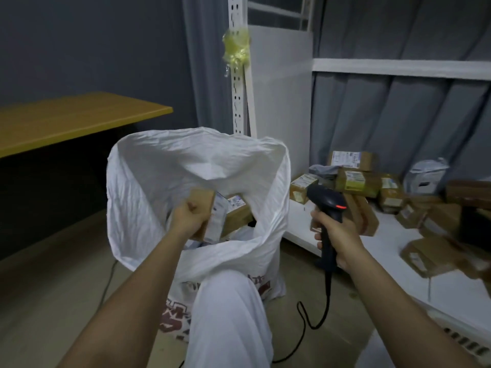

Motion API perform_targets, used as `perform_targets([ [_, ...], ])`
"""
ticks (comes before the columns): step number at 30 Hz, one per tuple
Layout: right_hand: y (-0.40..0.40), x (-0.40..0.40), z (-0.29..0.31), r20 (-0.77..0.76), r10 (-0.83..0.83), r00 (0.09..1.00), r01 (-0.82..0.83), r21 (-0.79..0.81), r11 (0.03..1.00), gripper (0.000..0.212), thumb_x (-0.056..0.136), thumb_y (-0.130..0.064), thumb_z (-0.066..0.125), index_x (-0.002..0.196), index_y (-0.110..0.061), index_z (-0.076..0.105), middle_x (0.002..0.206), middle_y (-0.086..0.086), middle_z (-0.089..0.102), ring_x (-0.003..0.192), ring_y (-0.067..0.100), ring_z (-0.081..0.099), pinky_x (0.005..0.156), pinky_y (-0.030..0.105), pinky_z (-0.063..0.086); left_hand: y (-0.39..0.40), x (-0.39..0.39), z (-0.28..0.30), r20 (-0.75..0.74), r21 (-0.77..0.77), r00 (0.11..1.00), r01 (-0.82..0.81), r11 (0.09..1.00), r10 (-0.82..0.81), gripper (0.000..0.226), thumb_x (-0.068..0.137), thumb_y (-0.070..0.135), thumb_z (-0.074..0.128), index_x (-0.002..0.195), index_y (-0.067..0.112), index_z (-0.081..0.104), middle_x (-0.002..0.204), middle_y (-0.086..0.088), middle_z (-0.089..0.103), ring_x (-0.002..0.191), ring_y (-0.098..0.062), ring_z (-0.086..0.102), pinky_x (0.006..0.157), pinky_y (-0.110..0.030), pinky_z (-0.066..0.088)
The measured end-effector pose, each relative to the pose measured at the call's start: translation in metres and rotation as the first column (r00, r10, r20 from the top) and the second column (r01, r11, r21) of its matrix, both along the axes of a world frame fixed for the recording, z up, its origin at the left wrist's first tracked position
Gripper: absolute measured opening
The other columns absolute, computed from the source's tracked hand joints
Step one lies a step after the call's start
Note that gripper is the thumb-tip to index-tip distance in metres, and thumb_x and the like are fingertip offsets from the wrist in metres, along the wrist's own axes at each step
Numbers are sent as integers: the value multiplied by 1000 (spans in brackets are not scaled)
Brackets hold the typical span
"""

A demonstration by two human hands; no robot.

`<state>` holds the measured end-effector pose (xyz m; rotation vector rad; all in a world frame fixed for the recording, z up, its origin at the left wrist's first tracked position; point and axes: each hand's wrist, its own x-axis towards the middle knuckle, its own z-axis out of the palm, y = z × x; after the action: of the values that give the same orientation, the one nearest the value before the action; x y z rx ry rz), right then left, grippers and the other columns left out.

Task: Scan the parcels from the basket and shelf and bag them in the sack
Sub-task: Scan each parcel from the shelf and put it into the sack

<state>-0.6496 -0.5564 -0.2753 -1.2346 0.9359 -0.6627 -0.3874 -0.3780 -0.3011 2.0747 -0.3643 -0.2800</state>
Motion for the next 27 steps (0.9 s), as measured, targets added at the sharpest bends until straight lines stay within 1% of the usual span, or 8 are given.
perform_targets([
  [5, -21, -24, -10, -56, -44, 997, 43, -23, 999, 9, 88, -21, 69, 92, -16, 62, 87, 6, 65, 70, 20, 55, 60, 31, 46, -33, -22, 14, 19, -138, 958, 285, 949, -285, 37, 97, 12, 56, 133, 13, 55, 139, -5, 47, 129, -19, 44, 99, -22, 37],
  [9, -41, -51, -26, -60, -172, 983, 175, 36, 984, 16, 88, -19, 69, 99, -10, 64, 85, 7, 65, 67, 19, 54, 57, 31, 45, -61, -62, 37, 209, -284, 910, 406, 868, -357, 25, 96, 5, 52, 110, 24, 62, 122, 2, 59, 120, -17, 54, 89, -16, 42],
  [12, -54, -72, -36, -2, -284, 959, 283, 103, 954, 15, 89, -17, 67, 101, -9, 62, 82, 6, 63, 62, 17, 52, 53, 29, 43, -85, -106, 51, 403, -284, 855, 457, 843, -327, 27, 94, 8, 51, 105, 30, 62, 113, 11, 57, 112, -14, 54, 95, -29, 45],
  [15, -63, -98, -39, 113, -422, 900, 401, 170, 900, 10, 89, -15, 64, 97, -11, 59, 80, 4, 61, 57, 15, 49, 48, 26, 41, -118, -159, 65, 590, -236, 746, 527, 817, -310, 26, 91, 7, 52, 104, 27, 64, 105, 11, 53, 107, -12, 50, 93, -26, 40],
  [17, -70, -118, -37, 179, -472, 863, 442, 182, 878, 4, 91, -15, 62, 92, -14, 58, 80, 3, 59, 59, 15, 48, 51, 27, 41, -147, -193, 67, 601, -217, 696, 616, 757, -394, 26, 90, 6, 53, 102, 27, 63, 105, 8, 54, 105, -11, 51, 91, -23, 40],
  [20, -85, -147, -35, 226, -471, 852, 435, 192, 879, 4, 92, -17, 60, 93, -13, 58, 81, 3, 56, 61, 15, 48, 55, 27, 43, -197, -243, 54, 469, -154, 601, 777, 610, -647, 20, 94, 10, 55, 106, 23, 65, 109, 4, 58, 104, -14, 56, 90, -23, 43],
  [24, -99, -177, -39, 283, -446, 849, 381, 258, 888, 11, 94, -14, 48, 99, -10, 57, 91, 8, 58, 80, 18, 57, 76, 34, 48, -246, -303, 15, 80, -30, 395, 919, 394, -915, 31, 100, 18, 49, 131, 19, 56, 134, 1, 54, 112, -5, 49, 89, -11, 36],
  [27, -111, -187, -52, 299, -420, 857, 334, 299, 894, 22, 93, -12, 35, 88, -16, 56, 102, 5, 58, 102, 19, 53, 93, 43, 41, -263, -322, -16, -186, -174, 249, 944, 282, -950, 31, 101, 19, 46, 131, 24, 53, 131, 4, 57, 113, -9, 54, 90, -16, 44],
])
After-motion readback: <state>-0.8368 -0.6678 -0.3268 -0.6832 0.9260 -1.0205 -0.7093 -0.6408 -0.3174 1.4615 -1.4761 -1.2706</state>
